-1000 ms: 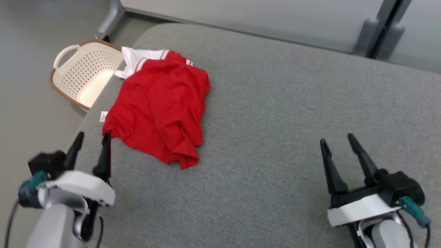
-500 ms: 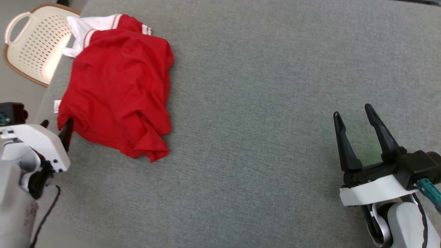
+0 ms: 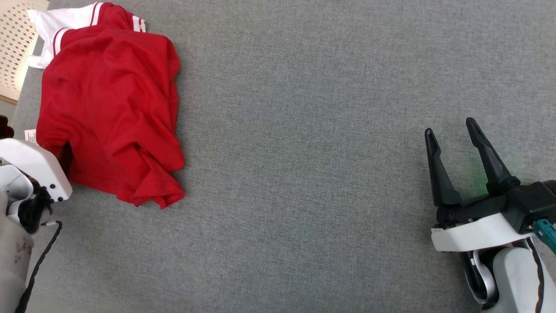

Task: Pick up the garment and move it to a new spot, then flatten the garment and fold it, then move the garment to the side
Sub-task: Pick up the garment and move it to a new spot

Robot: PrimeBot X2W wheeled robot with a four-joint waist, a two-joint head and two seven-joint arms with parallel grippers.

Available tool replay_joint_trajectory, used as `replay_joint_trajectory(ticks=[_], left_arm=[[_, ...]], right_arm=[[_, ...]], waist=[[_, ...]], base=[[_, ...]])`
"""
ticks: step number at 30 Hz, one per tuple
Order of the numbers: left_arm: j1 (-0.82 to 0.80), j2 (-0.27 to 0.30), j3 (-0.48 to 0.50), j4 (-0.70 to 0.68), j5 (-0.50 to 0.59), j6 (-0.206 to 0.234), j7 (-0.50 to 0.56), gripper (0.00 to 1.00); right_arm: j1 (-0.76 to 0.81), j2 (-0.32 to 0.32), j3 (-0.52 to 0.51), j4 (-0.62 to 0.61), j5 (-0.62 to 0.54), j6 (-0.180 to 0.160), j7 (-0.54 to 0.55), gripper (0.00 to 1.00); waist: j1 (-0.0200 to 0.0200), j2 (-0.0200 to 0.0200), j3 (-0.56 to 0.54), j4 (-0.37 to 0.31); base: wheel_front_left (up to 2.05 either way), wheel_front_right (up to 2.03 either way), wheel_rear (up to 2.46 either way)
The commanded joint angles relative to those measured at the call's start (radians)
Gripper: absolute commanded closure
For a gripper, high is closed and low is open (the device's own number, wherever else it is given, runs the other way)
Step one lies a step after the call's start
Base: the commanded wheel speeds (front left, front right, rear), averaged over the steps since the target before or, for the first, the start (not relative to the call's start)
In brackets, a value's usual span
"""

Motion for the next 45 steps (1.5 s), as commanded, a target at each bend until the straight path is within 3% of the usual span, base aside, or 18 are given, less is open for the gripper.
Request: replay_joint_trajectory(ticks=[1,5,10,13,18,24,27,37,45], left_arm=[[0.007,-0.024,-0.032,-0.005,-0.024,-0.003,0.031,1.0],[0.024,-0.003,-0.071,-0.049,-0.063,-0.003,0.027,1.0],[0.025,0.047,-0.101,-0.118,-0.114,-0.001,-0.079,1.0],[0.037,0.057,-0.115,-0.272,-0.217,-0.002,-0.137,1.0],[0.04,0.129,-0.17,-0.535,-0.298,-0.001,-0.188,1.0],[-0.005,0.147,-0.166,-0.735,-0.363,-0.001,-0.218,1.0],[-0.031,0.124,-0.163,-0.801,-0.366,0.016,-0.214,1.0],[-0.172,0.017,-0.23,-0.901,-0.279,0.161,-0.164,1.0],[-0.302,-0.179,-0.355,-0.755,-0.201,0.196,-0.149,1.0]], right_arm=[[-0.009,0.001,-0.006,0.007,-0.006,0.0,-0.002,0.0],[-0.009,0.008,-0.005,0.02,-0.004,0.0,-0.011,0.0],[-0.011,0.019,0.0,0.053,0.008,0.0,-0.034,0.0],[-0.005,0.032,0.001,0.089,0.026,0.0,-0.056,0.0],[0.006,0.045,0.01,0.139,0.048,0.0,-0.079,0.0],[0.018,0.068,0.021,0.179,0.074,0.0,-0.095,0.0],[0.018,0.075,0.023,0.19,0.083,0.0,-0.1,0.0],[-0.019,0.091,0.037,0.145,0.112,0.0,-0.101,0.0],[-0.058,0.092,0.073,0.107,0.188,0.0,-0.101,0.0]], waist=[[0.0,0.0,-0.004,-0.003],[0.0,0.0,-0.022,-0.007],[0.0,0.0,-0.08,-0.016],[0.0,0.0,-0.146,-0.028],[0.0,0.0,-0.227,-0.051],[0.0,0.0,-0.299,-0.103],[0.0,0.0,-0.317,-0.141],[0.0,0.0,-0.275,-0.334],[0.0,0.0,-0.188,-0.499]], base=[[0.0,0.0,0.0],[0.0,0.0,0.0],[0.0,0.0,0.0],[0.0,0.0,0.0],[0.0,0.0,0.0],[0.0,0.0,0.0],[0.0,0.0,0.0],[0.0,0.0,0.0],[0.0,0.0,0.0]])
